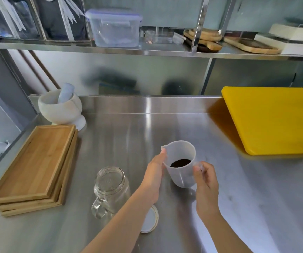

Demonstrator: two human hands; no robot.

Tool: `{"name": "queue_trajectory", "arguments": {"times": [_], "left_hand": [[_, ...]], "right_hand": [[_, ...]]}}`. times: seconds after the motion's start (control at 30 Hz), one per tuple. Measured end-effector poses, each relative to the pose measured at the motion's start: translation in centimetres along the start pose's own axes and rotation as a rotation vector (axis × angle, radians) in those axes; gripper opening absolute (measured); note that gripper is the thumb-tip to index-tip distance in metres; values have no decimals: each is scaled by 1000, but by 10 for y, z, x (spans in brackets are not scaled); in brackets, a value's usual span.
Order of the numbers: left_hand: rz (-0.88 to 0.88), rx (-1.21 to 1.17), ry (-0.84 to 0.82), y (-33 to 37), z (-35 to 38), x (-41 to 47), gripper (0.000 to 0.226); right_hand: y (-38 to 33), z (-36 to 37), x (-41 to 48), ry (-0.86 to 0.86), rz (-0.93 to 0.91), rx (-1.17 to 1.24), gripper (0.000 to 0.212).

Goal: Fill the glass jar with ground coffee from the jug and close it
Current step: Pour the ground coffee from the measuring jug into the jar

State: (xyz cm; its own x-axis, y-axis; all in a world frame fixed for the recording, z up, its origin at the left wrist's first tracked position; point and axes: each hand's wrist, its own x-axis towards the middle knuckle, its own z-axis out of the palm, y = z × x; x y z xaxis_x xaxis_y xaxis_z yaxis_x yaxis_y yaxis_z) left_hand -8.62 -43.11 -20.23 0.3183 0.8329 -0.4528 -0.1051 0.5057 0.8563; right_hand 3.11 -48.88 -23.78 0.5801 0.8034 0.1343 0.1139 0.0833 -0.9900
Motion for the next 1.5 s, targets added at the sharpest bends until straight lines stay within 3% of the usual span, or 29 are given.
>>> {"name": "queue_trajectory", "arguments": {"times": [0.13,0.27,0.4,0.57,0.7,0.8,0.87,0.93,1.03,1.17,1.33,1.5], "left_hand": [[135,8,76,5,-6,-13,62],[275,-36,136,9,-14,-26,43],[255,-81,28,12,-15,-35,46],[327,-75,101,3,-15,-45,29],[344,-139,164,-2,-11,-50,22],[340,-174,204,-7,-5,-53,24],[348,-171,213,-9,-3,-56,24],[350,-179,224,-9,-2,-59,26],[352,-199,241,-9,-1,-64,28],[351,-243,257,-10,-1,-71,28],[321,-278,310,-9,-4,-80,28],[343,-230,344,-5,-19,-89,37]], "right_hand": [[-16,1,8,38,-54,17,5],[-31,1,12,57,-75,102,14],[-35,7,9,14,-19,199,22],[-38,16,2,-121,213,239,20],[-46,19,-9,-184,352,294,34],[-52,16,-10,-249,499,376,64],[-57,10,-8,-295,534,412,63],[-60,5,-5,-351,512,440,54],[-63,-1,-1,-442,452,393,58],[-66,2,0,-419,416,352,58],[-64,13,-1,-357,339,284,22],[-66,19,-2,-376,312,331,42]]}}
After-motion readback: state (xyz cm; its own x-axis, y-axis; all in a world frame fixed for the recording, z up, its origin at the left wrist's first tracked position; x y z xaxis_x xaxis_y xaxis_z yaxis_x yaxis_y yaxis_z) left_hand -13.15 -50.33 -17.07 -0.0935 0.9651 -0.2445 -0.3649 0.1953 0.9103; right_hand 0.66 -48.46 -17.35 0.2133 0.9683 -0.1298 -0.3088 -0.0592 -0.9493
